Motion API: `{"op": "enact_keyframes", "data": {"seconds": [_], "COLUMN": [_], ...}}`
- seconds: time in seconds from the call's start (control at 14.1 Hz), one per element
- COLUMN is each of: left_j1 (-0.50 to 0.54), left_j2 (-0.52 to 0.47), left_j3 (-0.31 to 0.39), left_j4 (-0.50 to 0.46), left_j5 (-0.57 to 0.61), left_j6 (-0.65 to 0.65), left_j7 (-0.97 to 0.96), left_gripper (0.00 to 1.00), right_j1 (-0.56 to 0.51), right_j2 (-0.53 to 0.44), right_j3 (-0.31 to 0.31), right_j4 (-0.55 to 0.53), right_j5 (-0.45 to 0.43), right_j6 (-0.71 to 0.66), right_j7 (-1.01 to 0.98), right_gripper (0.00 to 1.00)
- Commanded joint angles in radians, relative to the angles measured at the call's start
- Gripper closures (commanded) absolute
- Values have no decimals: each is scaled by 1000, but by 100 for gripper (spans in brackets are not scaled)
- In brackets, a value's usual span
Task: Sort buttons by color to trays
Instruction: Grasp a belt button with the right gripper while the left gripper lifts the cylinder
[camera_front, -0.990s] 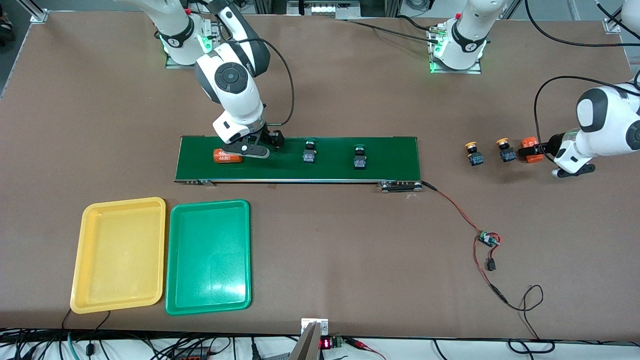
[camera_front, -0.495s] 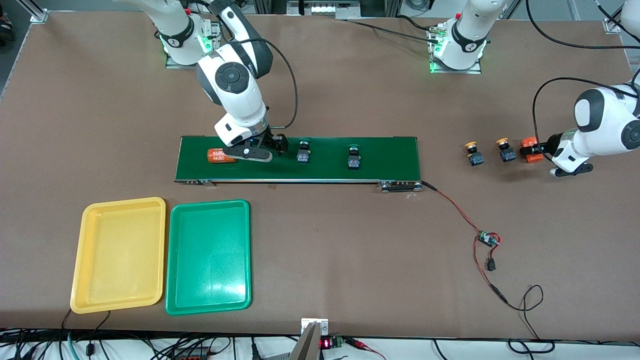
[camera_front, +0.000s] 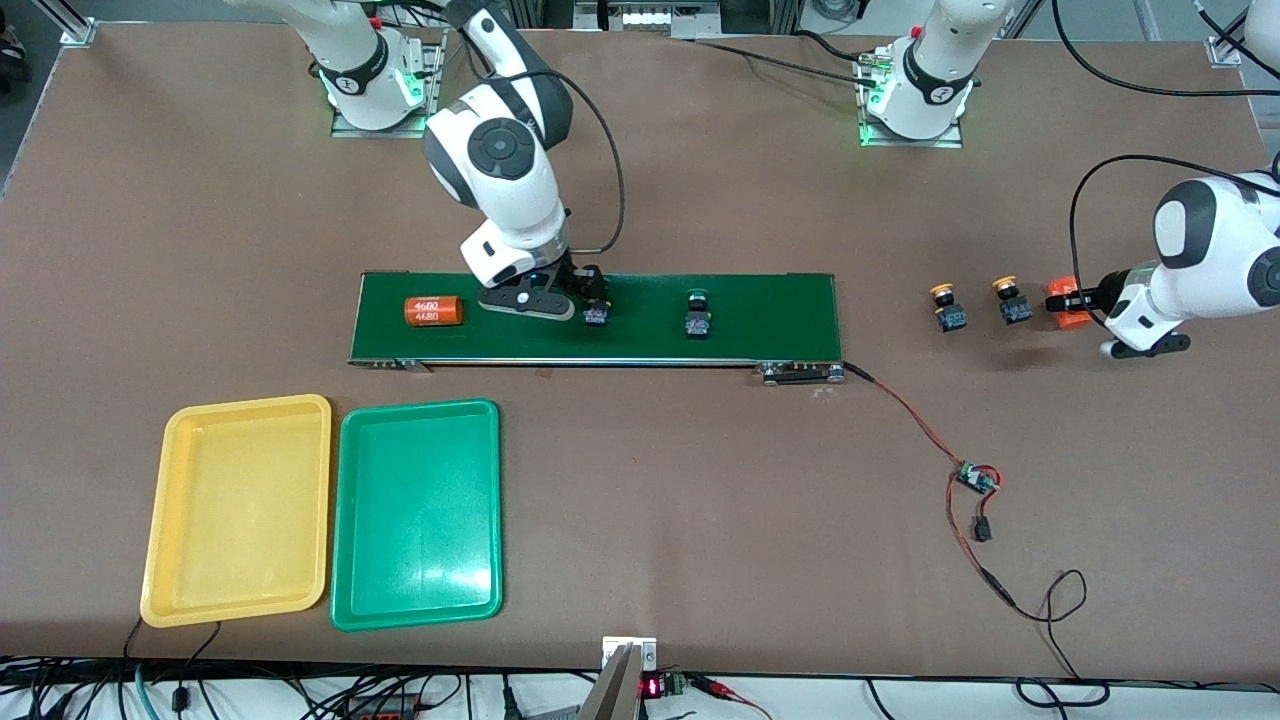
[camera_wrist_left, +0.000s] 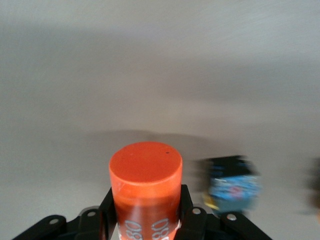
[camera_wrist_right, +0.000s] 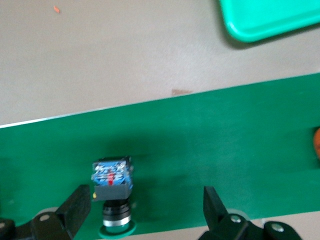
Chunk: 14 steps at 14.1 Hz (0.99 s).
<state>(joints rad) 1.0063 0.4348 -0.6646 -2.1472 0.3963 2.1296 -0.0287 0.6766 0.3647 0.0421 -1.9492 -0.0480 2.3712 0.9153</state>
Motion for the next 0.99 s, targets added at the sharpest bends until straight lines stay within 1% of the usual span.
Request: {"op": "enact_keyframes", "data": {"seconds": [0.0, 0.14, 0.28, 0.35, 0.49, 0.71, 0.78, 0.85, 0.92], "left_j1": [-67, -150, -251, -308, -418, -566, -613, -661, -693], "left_j2": [-111, -149, -168, -174, -185, -188, -179, -163, -139], "left_j3": [-78, -81, -82, -81, -81, -81, -81, -79, -79], "left_j4": [36, 41, 69, 84, 90, 90, 90, 95, 107], "left_j5": [9, 10, 9, 9, 7, 6, 6, 7, 7], "left_j6": [-91, -82, -82, -82, -82, -80, -79, -77, -64], "left_j7": [-3, 3, 51, 84, 87, 96, 96, 95, 95], "left_gripper": [100, 100, 100, 100, 100, 100, 100, 100, 100], "right_j1": [29, 32, 32, 29, 27, 20, 17, 15, 9], "right_j2": [66, 76, 85, 91, 111, 117, 117, 117, 106], "right_j3": [-4, -4, -4, -5, -5, -5, -7, -8, -13], "right_j4": [59, 61, 59, 59, 58, 53, 53, 53, 56], "right_j5": [7, 8, 8, 4, 0, -1, -1, -1, 0], "right_j6": [-17, -18, -18, -18, -18, -20, -20, -20, -27], "right_j7": [28, 28, 24, 10, -13, -59, -64, -73, -79], "right_gripper": [0, 0, 0, 11, 30, 55, 61, 69, 81]}}
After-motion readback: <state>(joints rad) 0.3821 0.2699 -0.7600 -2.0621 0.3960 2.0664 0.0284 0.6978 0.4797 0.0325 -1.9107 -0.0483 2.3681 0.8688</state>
